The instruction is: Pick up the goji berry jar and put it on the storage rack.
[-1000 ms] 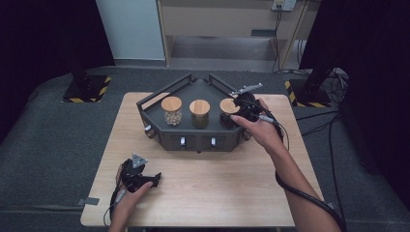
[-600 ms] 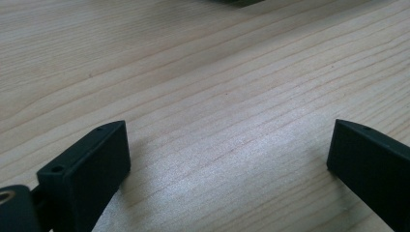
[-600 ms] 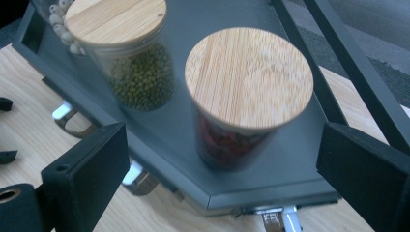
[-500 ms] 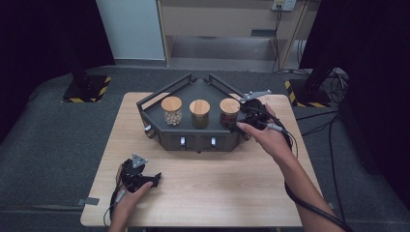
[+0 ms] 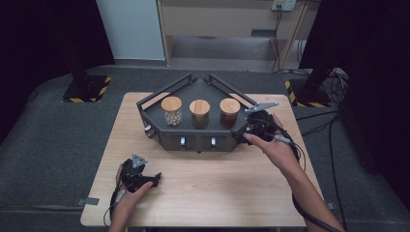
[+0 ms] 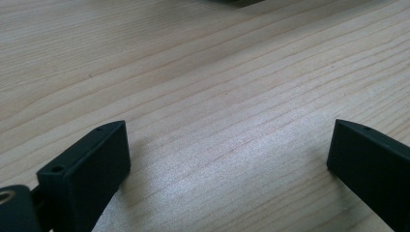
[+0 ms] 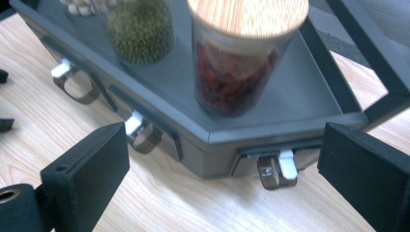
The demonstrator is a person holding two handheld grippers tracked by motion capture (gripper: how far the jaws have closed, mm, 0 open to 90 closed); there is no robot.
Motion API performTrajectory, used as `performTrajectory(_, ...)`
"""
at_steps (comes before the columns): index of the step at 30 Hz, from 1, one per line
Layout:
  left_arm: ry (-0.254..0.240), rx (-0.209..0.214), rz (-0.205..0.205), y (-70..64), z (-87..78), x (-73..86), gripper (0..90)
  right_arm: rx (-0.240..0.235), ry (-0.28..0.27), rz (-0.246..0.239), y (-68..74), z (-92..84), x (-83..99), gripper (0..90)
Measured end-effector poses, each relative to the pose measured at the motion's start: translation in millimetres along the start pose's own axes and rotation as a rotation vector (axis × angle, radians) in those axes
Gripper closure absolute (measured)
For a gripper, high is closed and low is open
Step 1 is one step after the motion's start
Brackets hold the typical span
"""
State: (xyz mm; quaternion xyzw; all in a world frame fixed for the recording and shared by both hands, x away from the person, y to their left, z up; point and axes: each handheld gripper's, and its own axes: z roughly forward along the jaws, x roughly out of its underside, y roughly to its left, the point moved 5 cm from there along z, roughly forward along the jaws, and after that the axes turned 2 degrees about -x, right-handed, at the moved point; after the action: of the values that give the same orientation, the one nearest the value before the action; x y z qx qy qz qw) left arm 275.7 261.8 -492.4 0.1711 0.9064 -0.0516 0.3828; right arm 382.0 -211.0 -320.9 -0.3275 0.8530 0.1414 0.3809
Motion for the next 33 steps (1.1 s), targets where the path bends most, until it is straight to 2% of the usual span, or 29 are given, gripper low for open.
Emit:
performTrajectory(9, -0.001, -0.003, -0.003, -0.6, -0.2, 0.2, 0.3, 0.019, 0.019, 0.001, -1.6, -2.5, 22.3, 5.0)
performTrajectory(13, -0.001, -0.003, -0.003, -0.6, -0.2, 0.2, 0.3, 0.022, 0.026, -0.019, -0.7, -4.8, 32.5, 7.6)
performTrajectory(33, -0.001, -0.004, -0.004, -1.0, -0.3, 0.4, 0.4, 0.016, 0.052, -0.005, -0.2, -2.5, 71.6, 6.7)
